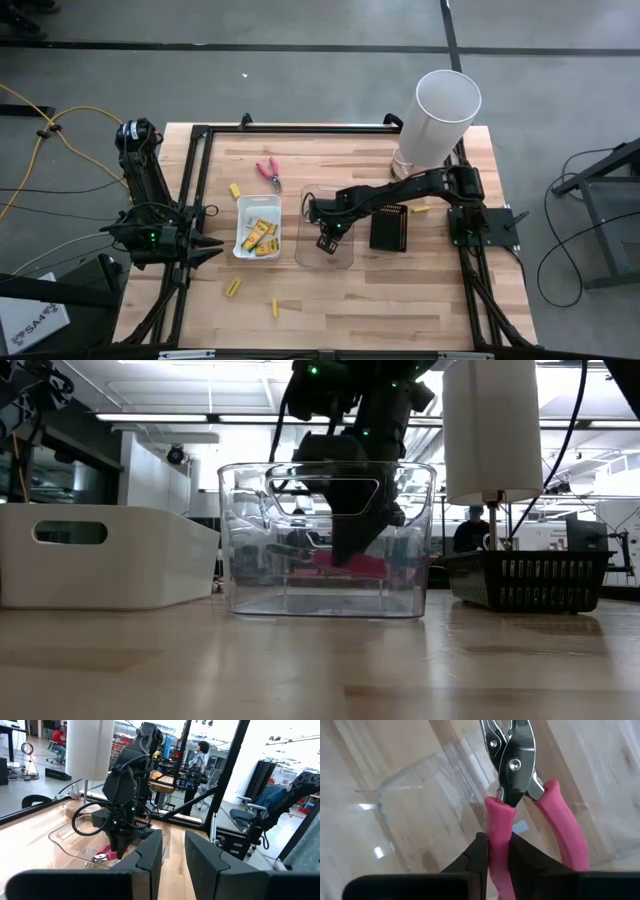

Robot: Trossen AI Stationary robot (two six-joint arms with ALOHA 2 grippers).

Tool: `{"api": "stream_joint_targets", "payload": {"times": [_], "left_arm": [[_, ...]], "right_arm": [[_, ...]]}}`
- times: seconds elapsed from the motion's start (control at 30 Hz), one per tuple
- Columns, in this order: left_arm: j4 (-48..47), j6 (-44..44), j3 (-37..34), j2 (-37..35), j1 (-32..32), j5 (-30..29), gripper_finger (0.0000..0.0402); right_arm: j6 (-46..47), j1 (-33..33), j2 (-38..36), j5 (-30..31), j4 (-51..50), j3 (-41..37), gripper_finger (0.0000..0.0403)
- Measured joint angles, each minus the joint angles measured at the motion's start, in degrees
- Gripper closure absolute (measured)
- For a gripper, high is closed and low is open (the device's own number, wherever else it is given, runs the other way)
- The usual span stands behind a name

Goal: Pick & Place School Supplies
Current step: Put the pink punch plier into the transparent bin

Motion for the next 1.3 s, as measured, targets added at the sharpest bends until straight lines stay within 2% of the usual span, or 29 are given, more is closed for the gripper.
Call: {"api": "stream_joint_targets", "payload": {"times": [0.27,0.47,1.3], "left_arm": [[-0.01,-0.02,0.00,0.02,0.00,0.01,0.0321],[-0.01,-0.11,0.00,0.02,0.00,0.05,0.0321],[-0.01,-0.13,0.00,0.02,0.00,0.09,0.0321]], "right_arm": [[-0.76,0.00,0.00,0.24,0.19,0.00,0.0337],[-1.66,0.00,0.00,-1.32,0.80,0.01,0.0335],[-4.93,0.02,-0.07,-1.25,3.73,0.01,0.0333]]}}
